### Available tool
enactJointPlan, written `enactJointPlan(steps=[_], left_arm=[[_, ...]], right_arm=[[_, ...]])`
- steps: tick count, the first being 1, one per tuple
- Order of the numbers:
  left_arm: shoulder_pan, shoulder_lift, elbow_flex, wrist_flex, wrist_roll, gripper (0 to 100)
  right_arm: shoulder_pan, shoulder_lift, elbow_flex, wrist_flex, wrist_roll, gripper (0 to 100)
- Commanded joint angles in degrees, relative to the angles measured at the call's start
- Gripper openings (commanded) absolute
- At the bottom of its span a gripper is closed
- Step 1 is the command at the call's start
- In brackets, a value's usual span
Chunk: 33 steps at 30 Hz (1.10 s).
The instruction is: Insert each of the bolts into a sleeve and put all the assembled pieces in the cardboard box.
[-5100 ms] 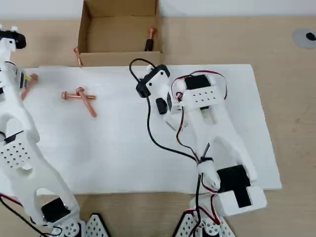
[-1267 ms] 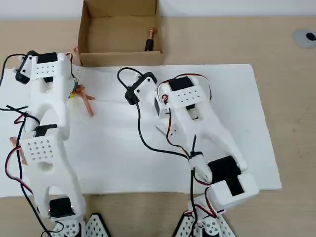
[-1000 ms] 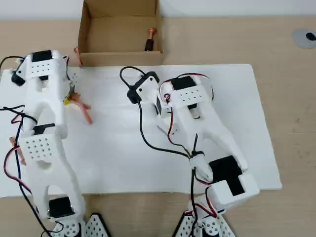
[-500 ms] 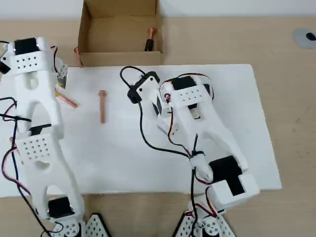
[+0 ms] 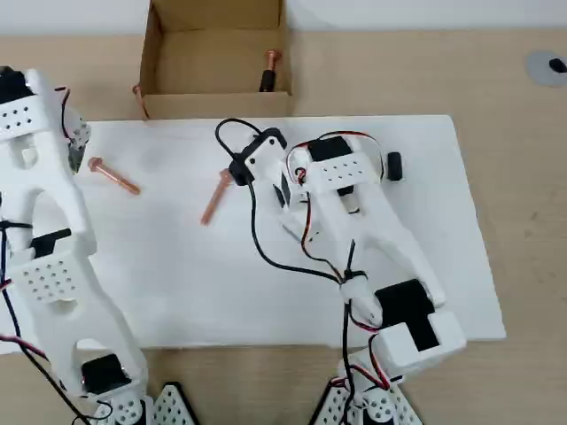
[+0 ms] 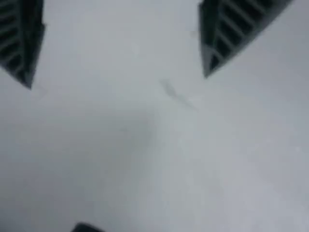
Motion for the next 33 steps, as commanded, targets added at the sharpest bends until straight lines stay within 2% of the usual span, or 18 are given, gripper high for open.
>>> enactJointPlan(steps=[1,5,12,14,19,29,33], left_arm=[[0.8,-3.6,1.8,0.4,10.0,1],[1.8,-3.6,2.3,0.1,16.6,1],[6.9,-2.4,2.8,-4.6,17.3,1],[7.1,-0.8,2.8,-6.6,17.8,1],[5.5,5.4,2.2,-10.1,24.9,1],[4.2,9.0,2.2,-14.5,25.9,1],[3.3,8.9,1.7,-15.2,18.6,1]], right_arm=[[1.5,-0.6,-2.9,0.1,-0.5,26.7],[3.6,-0.6,-3.6,1.1,-0.6,26.7],[5.7,-0.6,-5.7,3.7,-0.5,26.7],[5.6,-0.6,-5.7,3.7,-0.5,26.7],[5.7,-0.6,-5.5,3.8,-0.5,26.7],[5.8,-0.6,-5.6,3.8,-0.5,26.7],[5.8,-0.6,-5.6,3.8,-0.3,26.7]])
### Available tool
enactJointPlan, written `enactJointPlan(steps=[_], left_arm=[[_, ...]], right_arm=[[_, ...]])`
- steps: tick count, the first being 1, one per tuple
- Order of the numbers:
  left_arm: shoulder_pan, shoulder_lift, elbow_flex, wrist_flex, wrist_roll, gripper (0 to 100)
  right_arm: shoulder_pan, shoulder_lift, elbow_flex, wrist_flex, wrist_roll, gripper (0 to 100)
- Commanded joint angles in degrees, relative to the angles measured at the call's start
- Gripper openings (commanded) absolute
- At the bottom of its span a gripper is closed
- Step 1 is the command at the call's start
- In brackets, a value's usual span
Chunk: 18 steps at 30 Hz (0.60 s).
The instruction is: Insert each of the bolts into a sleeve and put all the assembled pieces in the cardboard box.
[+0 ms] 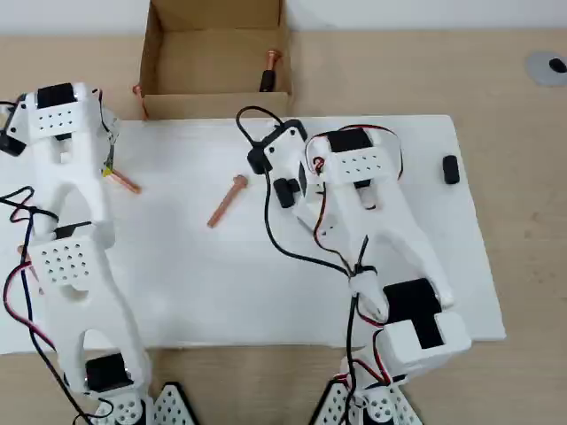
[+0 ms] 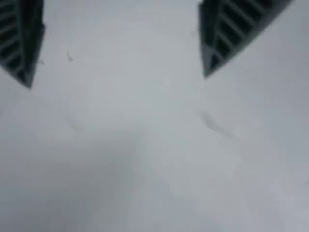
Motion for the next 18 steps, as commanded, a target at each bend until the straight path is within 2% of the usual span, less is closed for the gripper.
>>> enactJointPlan(steps=[1,5,12,18], left_arm=[[-1.8,-0.2,-2.1,-0.9,-7.7,1],[-2.8,0.0,-3.2,-0.9,-17.1,1],[-2.3,2.8,-2.3,-4.9,-18.1,1],[-2.3,4.5,-2.4,-4.6,-18.2,1]], right_arm=[[0.9,-0.6,-2.9,0.4,-0.2,26.7],[0.9,-0.6,-3.0,0.4,-0.1,26.7],[0.8,-0.6,-3.0,0.3,-0.1,26.7],[0.8,-0.5,-3.0,0.3,-0.1,26.7]])
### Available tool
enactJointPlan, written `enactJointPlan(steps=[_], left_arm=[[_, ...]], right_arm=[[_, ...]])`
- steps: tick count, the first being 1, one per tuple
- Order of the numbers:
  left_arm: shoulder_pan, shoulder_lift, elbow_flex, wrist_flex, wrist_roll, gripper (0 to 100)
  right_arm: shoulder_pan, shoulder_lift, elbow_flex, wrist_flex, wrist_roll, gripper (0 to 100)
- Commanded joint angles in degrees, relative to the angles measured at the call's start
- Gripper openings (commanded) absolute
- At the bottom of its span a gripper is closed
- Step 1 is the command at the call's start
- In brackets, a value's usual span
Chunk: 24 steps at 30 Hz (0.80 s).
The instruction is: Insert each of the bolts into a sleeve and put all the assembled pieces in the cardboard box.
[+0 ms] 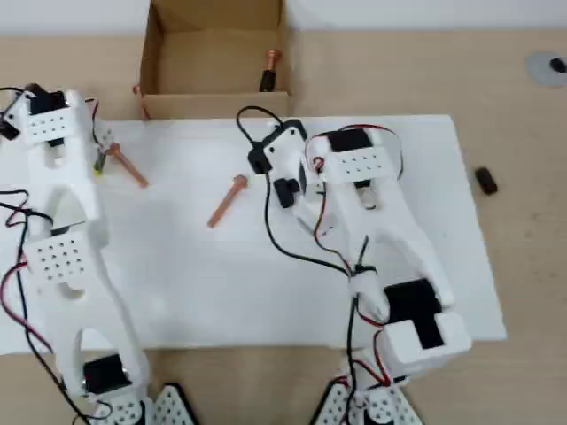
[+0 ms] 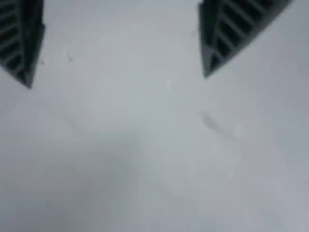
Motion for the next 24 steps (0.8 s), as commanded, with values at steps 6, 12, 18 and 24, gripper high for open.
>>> enactJointPlan(steps=[6,12,18,24], left_arm=[[-0.2,-4.4,-11.5,10.8,-0.5,1],[4.0,-5.4,-19.5,12.5,-4.0,17],[7.7,-4.4,-17.9,7.8,-3.8,27],[6.0,0.0,-17.6,6.1,1.8,25]], right_arm=[[0.9,-0.2,-3.0,0.1,-0.1,26.7],[0.7,-0.2,-3.0,0.0,-0.1,26.7],[0.9,-0.5,-3.0,0.2,-0.1,26.7],[0.9,-0.5,-2.9,0.3,0.0,26.7]])
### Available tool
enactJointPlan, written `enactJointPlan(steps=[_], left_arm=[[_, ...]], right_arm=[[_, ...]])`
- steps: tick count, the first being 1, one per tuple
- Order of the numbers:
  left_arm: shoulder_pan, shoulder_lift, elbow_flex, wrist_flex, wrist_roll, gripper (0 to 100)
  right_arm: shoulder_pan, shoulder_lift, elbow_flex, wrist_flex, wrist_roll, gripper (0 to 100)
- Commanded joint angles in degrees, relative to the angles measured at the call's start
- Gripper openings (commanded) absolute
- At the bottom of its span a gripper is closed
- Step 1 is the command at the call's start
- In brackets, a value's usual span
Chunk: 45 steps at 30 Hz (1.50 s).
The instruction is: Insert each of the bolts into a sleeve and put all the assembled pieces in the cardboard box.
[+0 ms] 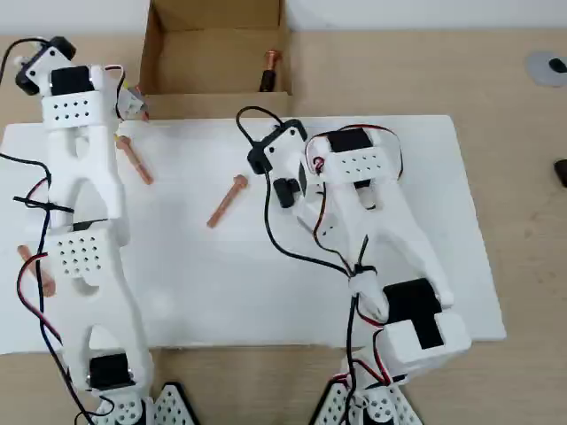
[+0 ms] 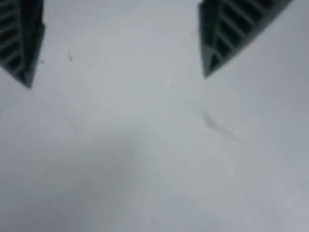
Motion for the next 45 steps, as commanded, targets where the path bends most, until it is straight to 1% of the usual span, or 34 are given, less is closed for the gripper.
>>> enactJointPlan(steps=[1,7,12,30,32,34,35,37,39,45], left_arm=[[-1.6,0.1,-1.0,-0.8,2.8,25],[-1.4,3.1,-1.0,-0.8,2.7,25],[-1.4,5.5,-1.1,-2.3,2.6,25],[-0.4,10.3,-1.1,-3.9,2.4,25],[-0.3,10.3,-1.1,-3.9,2.4,20],[-0.4,10.2,-1.1,-3.8,2.6,10],[-0.5,10.2,-1.1,-4.0,2.1,6],[-0.4,10.2,-1.1,-4.0,-1.1,1],[-0.2,10.2,-1.9,-3.3,-2.9,1],[-0.6,10.2,-10.3,1.8,-3.3,1]], right_arm=[[0.9,-0.5,-2.9,0.3,0.0,26.7],[0.9,-0.5,-3.0,0.1,0.0,26.7],[0.9,-0.5,-3.0,0.3,0.0,26.7],[0.9,-0.5,-3.0,0.3,0.0,26.7],[0.9,-0.6,-3.0,0.4,-0.1,26.7],[0.9,-0.6,-3.0,0.4,-0.1,26.7],[0.9,-0.6,-3.0,0.4,-0.1,26.7],[0.9,-0.6,-3.0,0.4,-0.1,26.7],[1.0,-0.6,-3.0,0.4,-0.2,26.7],[1.0,-0.6,-3.0,0.4,-0.4,26.7]])
